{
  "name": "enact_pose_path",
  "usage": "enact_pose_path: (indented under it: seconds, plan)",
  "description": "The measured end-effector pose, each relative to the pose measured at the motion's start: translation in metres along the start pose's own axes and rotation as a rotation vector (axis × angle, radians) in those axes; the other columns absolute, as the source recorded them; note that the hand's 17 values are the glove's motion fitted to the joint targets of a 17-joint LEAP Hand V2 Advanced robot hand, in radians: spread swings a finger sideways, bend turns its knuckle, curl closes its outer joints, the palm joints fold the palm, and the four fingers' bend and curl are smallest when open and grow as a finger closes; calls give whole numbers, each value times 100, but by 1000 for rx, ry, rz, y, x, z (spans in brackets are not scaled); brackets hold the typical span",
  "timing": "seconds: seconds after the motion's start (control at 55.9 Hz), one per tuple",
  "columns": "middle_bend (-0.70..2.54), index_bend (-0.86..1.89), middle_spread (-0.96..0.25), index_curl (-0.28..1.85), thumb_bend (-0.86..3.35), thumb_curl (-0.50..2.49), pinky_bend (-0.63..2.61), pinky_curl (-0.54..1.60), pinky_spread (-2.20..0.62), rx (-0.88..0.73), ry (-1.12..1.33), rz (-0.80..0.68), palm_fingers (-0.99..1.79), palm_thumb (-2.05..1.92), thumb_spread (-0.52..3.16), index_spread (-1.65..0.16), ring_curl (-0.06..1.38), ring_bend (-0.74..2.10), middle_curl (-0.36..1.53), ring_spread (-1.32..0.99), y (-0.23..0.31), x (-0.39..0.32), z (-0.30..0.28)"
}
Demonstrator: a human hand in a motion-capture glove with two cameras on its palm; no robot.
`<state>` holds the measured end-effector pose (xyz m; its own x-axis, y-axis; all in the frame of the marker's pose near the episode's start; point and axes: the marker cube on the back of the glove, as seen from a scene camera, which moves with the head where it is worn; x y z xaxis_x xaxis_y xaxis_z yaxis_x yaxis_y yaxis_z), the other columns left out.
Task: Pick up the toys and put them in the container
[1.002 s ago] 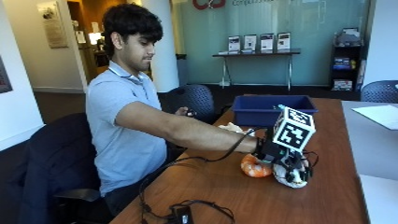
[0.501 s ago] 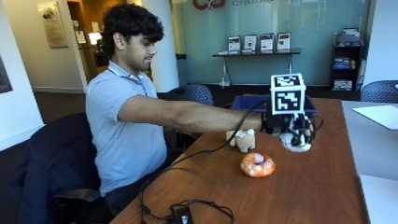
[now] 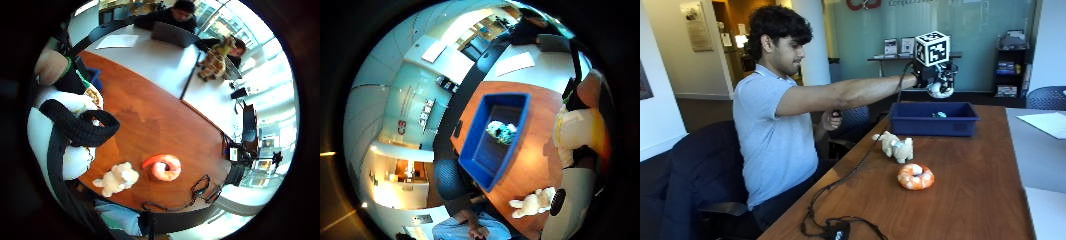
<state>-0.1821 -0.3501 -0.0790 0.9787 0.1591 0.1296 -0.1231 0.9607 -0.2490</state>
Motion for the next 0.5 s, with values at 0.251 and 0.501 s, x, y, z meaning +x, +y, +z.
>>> enact_pose_path:
  seconds: [0.251,0.501]
  plan:
    - [27,21,-1,57,52,66,92,38,-35,-88,-16,-198,98,86,146,-20,42,75,49,-16,-6,-113,35]
    - [23,10,-1,55,48,65,98,41,-35,-362,46,-165,84,80,146,-21,43,75,52,-16,0,-151,63]
